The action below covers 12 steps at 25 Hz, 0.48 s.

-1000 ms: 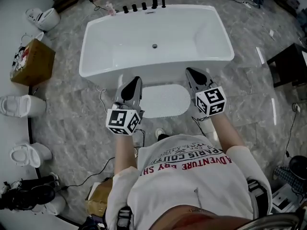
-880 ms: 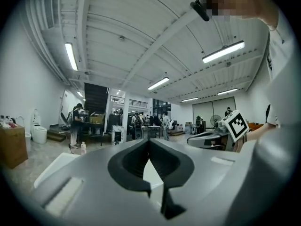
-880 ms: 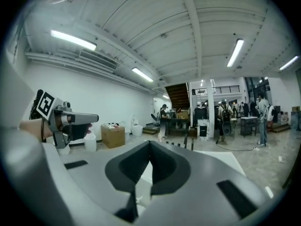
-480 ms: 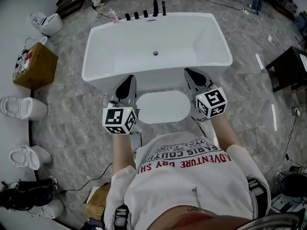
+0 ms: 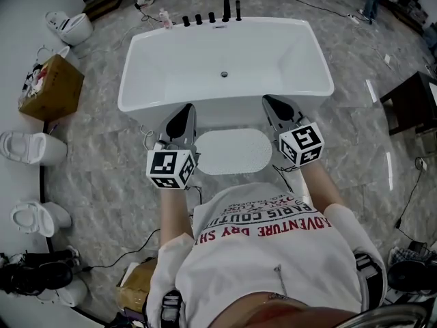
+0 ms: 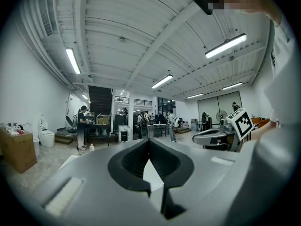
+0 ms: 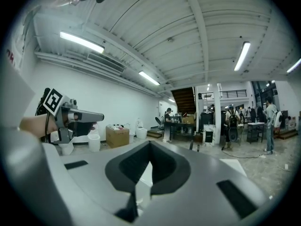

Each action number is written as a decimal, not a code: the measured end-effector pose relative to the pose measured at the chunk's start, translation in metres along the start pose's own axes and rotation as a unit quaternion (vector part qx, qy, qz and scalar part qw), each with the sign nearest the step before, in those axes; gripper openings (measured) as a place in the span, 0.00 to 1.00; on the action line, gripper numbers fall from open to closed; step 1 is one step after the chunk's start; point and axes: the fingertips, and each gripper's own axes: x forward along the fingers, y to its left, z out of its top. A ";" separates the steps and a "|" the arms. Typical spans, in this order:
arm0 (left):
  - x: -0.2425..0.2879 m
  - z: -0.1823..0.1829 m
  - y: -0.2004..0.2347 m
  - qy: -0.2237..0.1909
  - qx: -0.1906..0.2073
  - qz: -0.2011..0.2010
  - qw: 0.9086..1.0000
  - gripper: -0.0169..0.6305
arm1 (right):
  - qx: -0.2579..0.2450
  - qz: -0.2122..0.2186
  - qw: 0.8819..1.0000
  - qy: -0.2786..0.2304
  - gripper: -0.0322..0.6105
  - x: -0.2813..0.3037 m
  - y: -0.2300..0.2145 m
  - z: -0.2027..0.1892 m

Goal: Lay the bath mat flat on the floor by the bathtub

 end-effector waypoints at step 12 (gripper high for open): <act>-0.003 -0.007 -0.002 0.004 -0.002 -0.015 1.000 0.05 | 0.009 0.006 1.000 -0.012 0.06 0.004 0.012 0.001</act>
